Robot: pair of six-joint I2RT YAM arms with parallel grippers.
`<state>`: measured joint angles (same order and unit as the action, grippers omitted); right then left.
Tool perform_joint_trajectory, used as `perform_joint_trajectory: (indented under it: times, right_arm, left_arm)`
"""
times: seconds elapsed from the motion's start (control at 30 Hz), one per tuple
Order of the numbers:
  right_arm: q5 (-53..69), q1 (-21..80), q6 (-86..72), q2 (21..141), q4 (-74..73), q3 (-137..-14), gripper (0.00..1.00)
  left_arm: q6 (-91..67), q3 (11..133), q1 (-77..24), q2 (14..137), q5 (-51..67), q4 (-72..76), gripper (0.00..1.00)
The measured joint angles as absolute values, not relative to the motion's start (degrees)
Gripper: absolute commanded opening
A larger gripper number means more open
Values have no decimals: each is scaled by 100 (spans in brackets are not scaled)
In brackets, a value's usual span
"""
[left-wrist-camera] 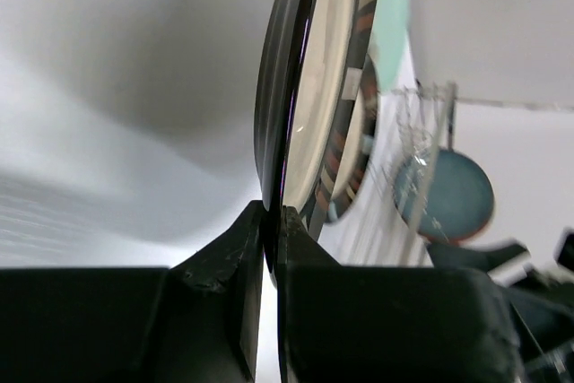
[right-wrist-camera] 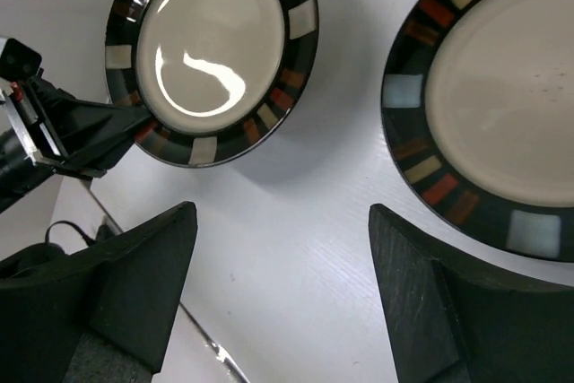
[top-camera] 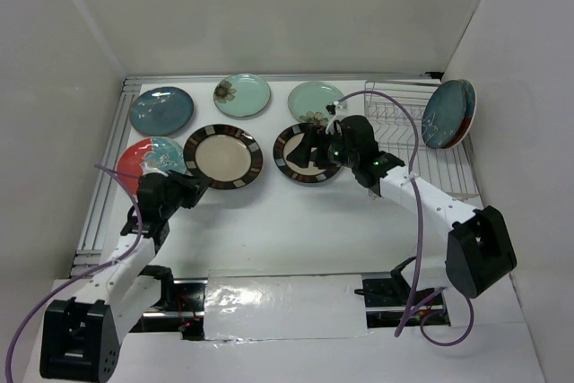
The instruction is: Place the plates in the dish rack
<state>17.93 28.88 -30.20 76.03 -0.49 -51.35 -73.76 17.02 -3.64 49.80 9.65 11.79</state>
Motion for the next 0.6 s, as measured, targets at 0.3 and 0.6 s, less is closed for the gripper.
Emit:
perform_joint_trajectory:
  times: [0.3,0.6]
  right_arm:
    - [1922,3004,-3260,7915,43,-5321,86]
    - [2053,3013,-3336,8348,211,-5452,86]
  left_arm:
    - [-7354,1752,-587,4298,1817,1081,0]
    - [-7553,1750,-727,4296,2646,1986,0]
